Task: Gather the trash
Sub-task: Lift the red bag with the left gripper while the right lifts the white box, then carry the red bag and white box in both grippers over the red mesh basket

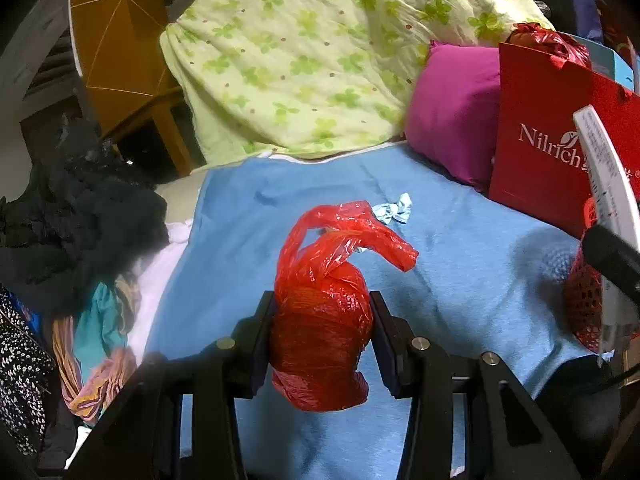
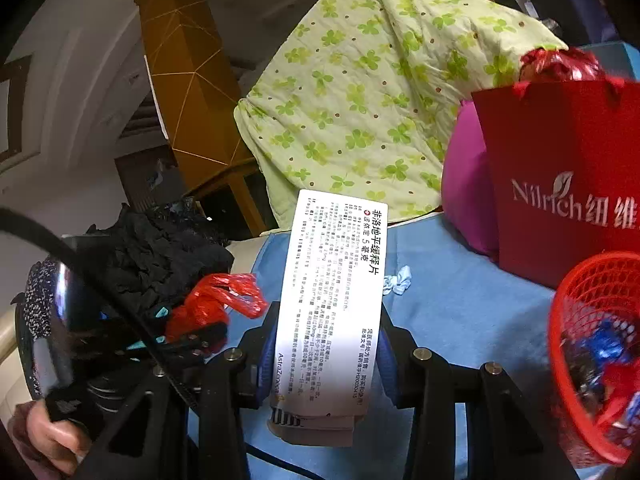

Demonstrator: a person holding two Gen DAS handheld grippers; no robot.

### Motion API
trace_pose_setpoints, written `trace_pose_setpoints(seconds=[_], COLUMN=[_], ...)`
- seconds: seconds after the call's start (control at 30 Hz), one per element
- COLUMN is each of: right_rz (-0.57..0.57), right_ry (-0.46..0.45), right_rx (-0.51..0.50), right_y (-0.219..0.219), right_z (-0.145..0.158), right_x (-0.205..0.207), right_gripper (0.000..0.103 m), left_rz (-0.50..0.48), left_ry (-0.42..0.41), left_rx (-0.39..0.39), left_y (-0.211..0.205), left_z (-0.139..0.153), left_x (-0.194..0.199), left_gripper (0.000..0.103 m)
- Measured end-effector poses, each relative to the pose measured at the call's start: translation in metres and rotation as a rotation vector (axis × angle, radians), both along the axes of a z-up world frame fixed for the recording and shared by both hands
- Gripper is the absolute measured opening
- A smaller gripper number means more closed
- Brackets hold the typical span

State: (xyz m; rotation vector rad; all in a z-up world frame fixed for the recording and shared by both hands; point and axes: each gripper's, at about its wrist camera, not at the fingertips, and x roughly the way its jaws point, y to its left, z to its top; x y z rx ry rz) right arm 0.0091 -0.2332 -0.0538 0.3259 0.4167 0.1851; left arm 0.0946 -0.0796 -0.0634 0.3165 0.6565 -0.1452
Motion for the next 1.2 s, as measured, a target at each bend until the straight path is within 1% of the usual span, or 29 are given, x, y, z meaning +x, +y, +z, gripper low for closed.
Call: trace_pose_setpoints(seconds=[0.07,0.17,0.3,0.47,0.63,0.77,1.2], right_rz=[-0.007,-0.019,-0.046,-0.102,-0.152,-0.193,-0.291], right_ry=[0.018,0.020,0.001,-0.020,-0.043,-0.047,-0.032], right_rx=[-0.002,-0.013,-0.012,-0.013,0.006,0.017,0.086], right_y=[-0.002,-0.007,-0.022,-0.045,-0.068,-0.086,-0.141], right_z=[0.006,0.014,0.026,0.039,0.047,0.048,0.036], right_x=[-0.003,-0.013,-0.029,-0.049,-0.067,-0.078,-0.104], right_gripper=[0.045,0.045,0.045,0.045,0.046,0.046,0.046], left_rz=[-0.008,-0.020,-0.052,-0.090,-0.123,-0.151,-0.265], left_ry=[0.012,0.023,0.015,0.038,0.039,0.036,0.042], left_rx=[-0.001,-0.004,0.007,0.002,0.020,0.037,0.092], left_y=[-0.004,-0.011,-0.027,-0.046,-0.066,-0.084,-0.142], left_z=[0.000,0.003,0.008,0.010,0.013,0.015,0.018], left_x=[0.000,-0.002,-0.009,-0.013,-0.020,-0.025,-0.041], left_gripper=[0.047,0.047,0.047,0.047,0.047,0.047,0.047])
